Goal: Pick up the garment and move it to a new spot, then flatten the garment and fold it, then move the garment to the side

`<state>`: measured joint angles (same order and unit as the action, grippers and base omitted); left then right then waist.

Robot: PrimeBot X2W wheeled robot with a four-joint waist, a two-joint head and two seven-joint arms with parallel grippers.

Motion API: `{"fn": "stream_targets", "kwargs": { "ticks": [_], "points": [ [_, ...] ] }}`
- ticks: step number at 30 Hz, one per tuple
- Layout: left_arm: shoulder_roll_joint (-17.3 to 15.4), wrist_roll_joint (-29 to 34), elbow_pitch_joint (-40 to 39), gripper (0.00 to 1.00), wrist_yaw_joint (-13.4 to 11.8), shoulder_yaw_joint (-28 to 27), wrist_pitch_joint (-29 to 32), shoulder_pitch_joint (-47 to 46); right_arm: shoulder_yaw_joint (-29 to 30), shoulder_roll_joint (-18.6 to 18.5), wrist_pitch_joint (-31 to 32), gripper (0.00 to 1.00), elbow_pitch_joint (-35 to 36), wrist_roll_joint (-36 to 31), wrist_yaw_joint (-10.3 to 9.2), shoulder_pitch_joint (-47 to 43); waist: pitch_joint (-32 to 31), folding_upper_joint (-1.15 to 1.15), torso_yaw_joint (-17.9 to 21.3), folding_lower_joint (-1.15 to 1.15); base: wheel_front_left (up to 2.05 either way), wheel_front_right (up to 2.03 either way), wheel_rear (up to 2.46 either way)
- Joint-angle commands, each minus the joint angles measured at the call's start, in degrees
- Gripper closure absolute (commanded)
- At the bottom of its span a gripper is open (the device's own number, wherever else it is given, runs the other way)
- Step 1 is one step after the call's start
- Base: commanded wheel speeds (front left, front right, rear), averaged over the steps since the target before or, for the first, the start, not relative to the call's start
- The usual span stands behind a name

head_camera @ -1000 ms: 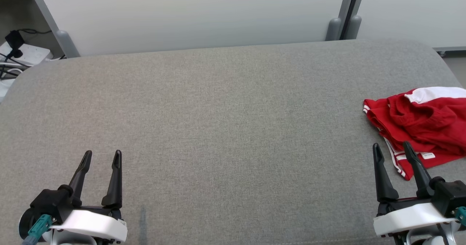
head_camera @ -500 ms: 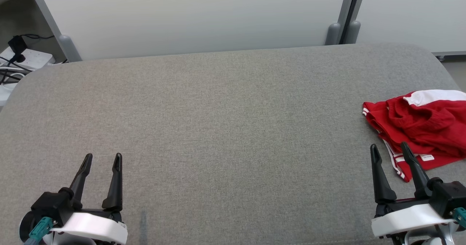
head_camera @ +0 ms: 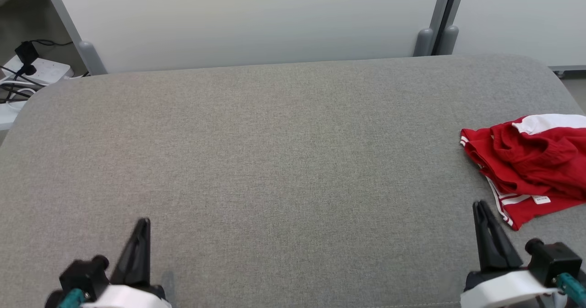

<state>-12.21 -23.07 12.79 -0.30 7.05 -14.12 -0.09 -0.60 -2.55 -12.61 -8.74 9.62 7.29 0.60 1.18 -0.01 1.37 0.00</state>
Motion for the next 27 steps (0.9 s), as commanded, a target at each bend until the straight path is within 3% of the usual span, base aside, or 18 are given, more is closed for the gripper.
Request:
{"fn": "stream_targets", "kwargs": {
  "ticks": [1,7,12,27],
  "points": [
    [0.16,-0.38,0.17,1.00,0.04,-0.07,0.14,0.05,-0.01,0.05,0.05,1.00,-0.07,0.45,0.00,-0.10,0.00,0.01,-0.01,0.00,0.00,0.00,0.00],
    [0.60,-3.69,0.21,1.00,0.42,-0.78,1.19,-0.22,0.11,-0.14,0.80,1.00,-0.19,4.65,0.01,0.05,-0.18,0.01,-0.08,-0.13,0.00,0.00,0.00],
    [0.97,-6.45,0.27,1.00,0.73,-1.30,1.98,-0.46,0.22,-0.30,1.43,1.00,-0.48,8.11,0.02,0.32,-0.12,0.01,-0.13,-0.01,0.00,0.00,0.00],
    [2.01,-14.20,0.41,1.00,1.60,-2.79,4.26,-1.19,0.61,-0.64,3.24,1.00,-1.10,17.70,0.04,1.00,-0.21,0.01,-0.28,0.00,0.00,0.00,0.00]
  ]
}}
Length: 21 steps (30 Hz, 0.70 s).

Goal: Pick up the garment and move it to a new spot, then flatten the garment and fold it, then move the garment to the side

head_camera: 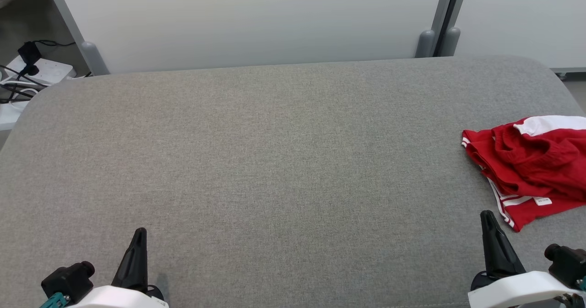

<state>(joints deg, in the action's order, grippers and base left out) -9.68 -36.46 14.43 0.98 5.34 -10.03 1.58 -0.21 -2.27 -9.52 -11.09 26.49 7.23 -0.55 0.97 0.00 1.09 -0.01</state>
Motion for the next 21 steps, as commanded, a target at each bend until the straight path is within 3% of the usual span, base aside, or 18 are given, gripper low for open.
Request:
{"fn": "stream_targets", "kwargs": {
  "ticks": [1,21],
  "points": [
    [-0.45,-1.34,-1.22,1.00,0.38,-1.19,0.32,-2.90,0.26,-0.94,0.29,1.00,1.21,1.48,0.10,2.19,-0.01,0.00,-0.01,0.01,0.00,0.00,0.00],
    [1.12,-13.07,-1.04,1.00,1.70,-3.50,3.82,-3.96,1.10,-1.27,3.23,1.00,0.35,15.80,0.13,3.13,-0.18,0.00,-0.24,0.01,0.00,0.00,0.00]
  ]
}}
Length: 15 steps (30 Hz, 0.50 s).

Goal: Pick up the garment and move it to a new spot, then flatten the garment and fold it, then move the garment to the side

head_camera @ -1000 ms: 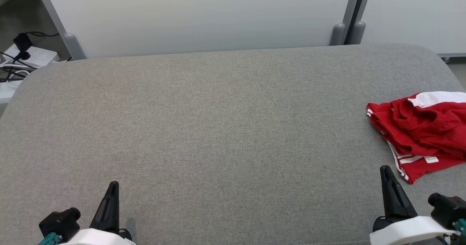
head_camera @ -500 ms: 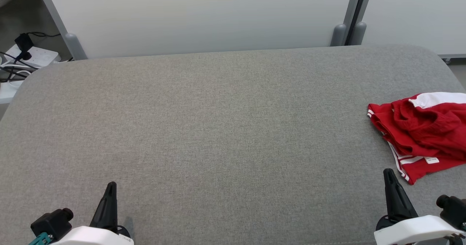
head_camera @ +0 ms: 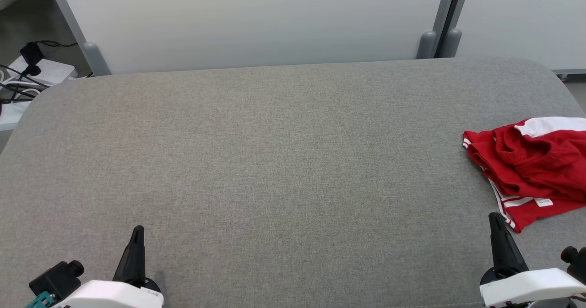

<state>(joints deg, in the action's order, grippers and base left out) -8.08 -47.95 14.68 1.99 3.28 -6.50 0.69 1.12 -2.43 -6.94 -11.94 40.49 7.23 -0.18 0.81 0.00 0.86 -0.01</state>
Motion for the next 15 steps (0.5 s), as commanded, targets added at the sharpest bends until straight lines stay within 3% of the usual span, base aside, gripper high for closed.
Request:
{"fn": "stream_targets", "kwargs": {
  "ticks": [1,15],
  "points": [
    [-0.41,-2.13,-1.28,1.00,0.75,-1.55,0.46,-3.11,-0.18,-1.12,0.79,1.00,1.15,2.47,0.13,2.81,-0.02,0.00,-0.03,0.01,0.00,0.00,0.00],
    [0.55,-9.33,-1.17,1.00,1.56,-2.97,2.61,-3.76,0.45,-1.24,2.69,1.00,0.62,11.17,0.15,3.39,-0.12,0.00,-0.17,0.01,0.00,0.00,0.00]
  ]
}}
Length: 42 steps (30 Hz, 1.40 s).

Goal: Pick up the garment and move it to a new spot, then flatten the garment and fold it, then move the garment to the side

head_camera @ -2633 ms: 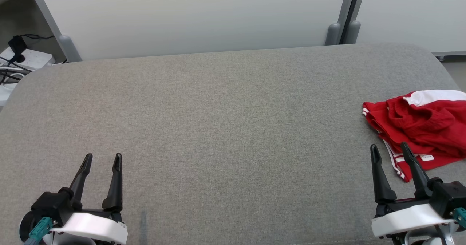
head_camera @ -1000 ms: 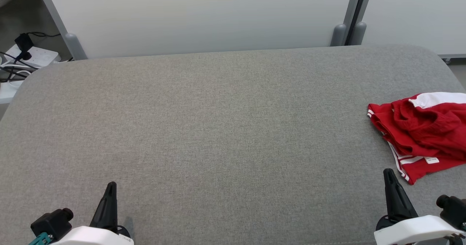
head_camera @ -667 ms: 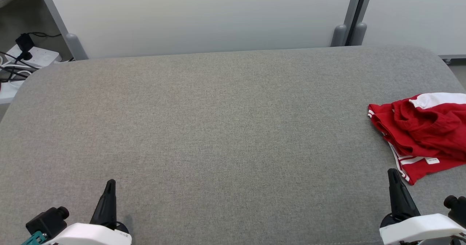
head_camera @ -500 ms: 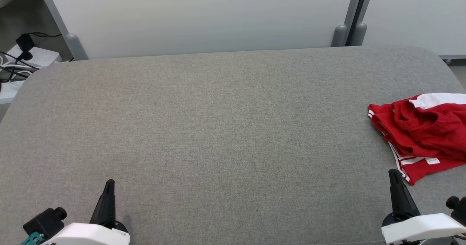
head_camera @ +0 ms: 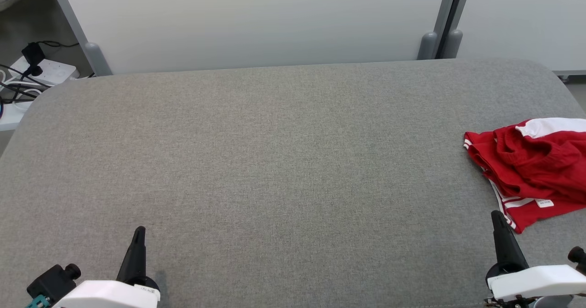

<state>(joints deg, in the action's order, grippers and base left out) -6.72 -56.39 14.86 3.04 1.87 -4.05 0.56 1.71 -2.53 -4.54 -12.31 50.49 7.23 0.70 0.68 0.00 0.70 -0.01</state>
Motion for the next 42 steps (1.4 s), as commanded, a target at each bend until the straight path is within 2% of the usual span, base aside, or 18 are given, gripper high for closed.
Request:
{"fn": "stream_targets", "kwargs": {
  "ticks": [1,42],
  "points": [
    [-0.74,-1.44,-1.34,1.00,0.58,-1.67,0.33,-3.68,-0.10,-1.15,0.45,1.00,0.95,1.84,0.16,2.55,-0.01,0.00,-0.02,0.01,0.00,0.00,0.00],
    [2.21,-23.54,-0.99,1.00,3.07,-6.02,6.92,-5.66,2.17,-1.28,6.54,1.00,-0.72,28.24,0.22,4.35,-0.33,0.00,-0.45,0.01,0.00,0.00,0.00]
  ]
}}
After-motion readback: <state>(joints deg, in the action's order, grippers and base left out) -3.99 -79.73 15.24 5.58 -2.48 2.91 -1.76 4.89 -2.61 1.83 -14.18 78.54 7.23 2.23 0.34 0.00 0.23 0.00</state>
